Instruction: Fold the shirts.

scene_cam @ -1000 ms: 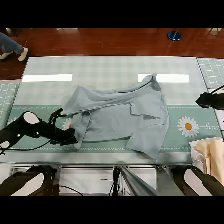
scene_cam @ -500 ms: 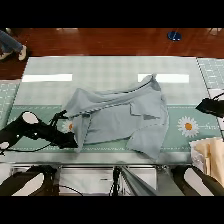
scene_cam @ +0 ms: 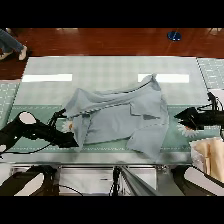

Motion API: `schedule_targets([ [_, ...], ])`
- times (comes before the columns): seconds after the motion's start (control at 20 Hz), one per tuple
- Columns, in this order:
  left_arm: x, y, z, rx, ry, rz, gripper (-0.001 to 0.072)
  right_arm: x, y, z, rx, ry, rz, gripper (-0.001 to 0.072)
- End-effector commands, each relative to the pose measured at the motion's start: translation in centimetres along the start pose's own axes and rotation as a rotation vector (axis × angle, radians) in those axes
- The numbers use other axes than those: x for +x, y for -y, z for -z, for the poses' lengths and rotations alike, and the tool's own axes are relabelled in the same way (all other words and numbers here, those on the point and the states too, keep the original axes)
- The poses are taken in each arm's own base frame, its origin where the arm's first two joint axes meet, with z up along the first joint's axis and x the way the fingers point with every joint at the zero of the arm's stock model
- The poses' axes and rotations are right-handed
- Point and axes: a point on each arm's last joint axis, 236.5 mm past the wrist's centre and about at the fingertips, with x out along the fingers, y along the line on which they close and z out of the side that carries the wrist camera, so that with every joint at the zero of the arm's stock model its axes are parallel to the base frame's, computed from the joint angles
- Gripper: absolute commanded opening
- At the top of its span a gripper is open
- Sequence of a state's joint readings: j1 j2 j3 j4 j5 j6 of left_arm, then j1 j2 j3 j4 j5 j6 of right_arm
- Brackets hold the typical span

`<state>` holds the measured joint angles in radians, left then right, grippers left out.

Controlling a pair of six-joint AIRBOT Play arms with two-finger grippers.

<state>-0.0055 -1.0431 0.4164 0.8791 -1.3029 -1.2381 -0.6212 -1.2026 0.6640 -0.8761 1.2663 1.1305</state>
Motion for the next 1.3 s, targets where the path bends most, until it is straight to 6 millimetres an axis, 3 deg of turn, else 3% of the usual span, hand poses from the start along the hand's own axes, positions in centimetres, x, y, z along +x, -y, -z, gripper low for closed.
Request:
schedule_targets([
  [0.0, -0.1, 0.0, -0.1, 0.001, 0.004, 0.001, 0.0026, 2.1, 0.0, -0.3, 0.016, -0.019, -0.025, 0.0535],
  [0.25, -0.1, 1.0, -0.4, 0.016, 0.019, 0.04, 0.0026, 6.3, 0.1, 2.1, -0.044, -0.156, 0.093, 0.051],
  [0.4, -0.1, 1.3, -0.8, 0.027, 0.036, 0.052, 0.0026, 8.1, -1.3, 2.6, -0.075, -0.17, 0.116, 0.0253],
  [0.45, -0.2, 1.4, -0.9, 0.035, 0.039, 0.056, 0.0026, 8.5, -1.9, 2.6, -0.086, -0.165, 0.107, 0.0104],
  [0.5, -0.3, 1.5, -1.1, 0.043, 0.044, 0.057, 0.0026, 8.5, -3.1, 2.3, -0.077, -0.155, 0.074, 0.0029],
  [0.6, -1.9, 2.9, -2.2, 0.105, 0.076, 0.063, 0.0024, 6.9, -7.7, 1.5, -0.146, -0.122, -0.068, 0.0027],
  [0.65, -3.7, 4.6, -3.2, 0.154, 0.121, 0.077, 0.0023, 4.9, -11.0, 0.6, -0.209, -0.062, -0.142, 0.0027],
  [0.75, -10.6, 10.5, -6.5, 0.284, 0.342, 0.151, 0.0023, -1.0, -18.3, -1.6, -0.335, 0.128, -0.276, 0.0027],
  [0.85, -21.9, 17.9, -8.3, 0.441, 0.708, 0.22, 0.0023, -9.7, -26.4, -2.5, -0.506, 0.388, -0.392, 0.0027],
  [0.9, -28.4, 21.0, -7.8, 0.521, 0.919, 0.207, 0.0023, -14.9, -30.3, -2.2, -0.596, 0.539, -0.432, 0.0027],
  [1.0, -39.3, 25.9, -4.0, 0.605, 1.285, 0.142, 0.0023, -24.9, -36.4, 0.3, -0.738, 0.812, -0.488, 0.0027],
  [1.05, -43.3, 28.3, -0.9, 0.665, 1.441, 0.097, 0.0023, -29.2, -38.7, 2.3, -0.804, 0.923, -0.512, 0.0027],
  [1.15, -47.9, 32.4, 5.2, 0.777, 1.667, 0.016, 0.0023, -36.8, -42.2, 6.9, -0.901, 1.115, -0.538, 0.0027],
  [1.25, -50.0, 35.7, 10.7, 0.866, 1.837, -0.053, 0.0023, -41.2, -43.3, 10.2, -0.932, 1.227, -0.506, 0.0027],
])
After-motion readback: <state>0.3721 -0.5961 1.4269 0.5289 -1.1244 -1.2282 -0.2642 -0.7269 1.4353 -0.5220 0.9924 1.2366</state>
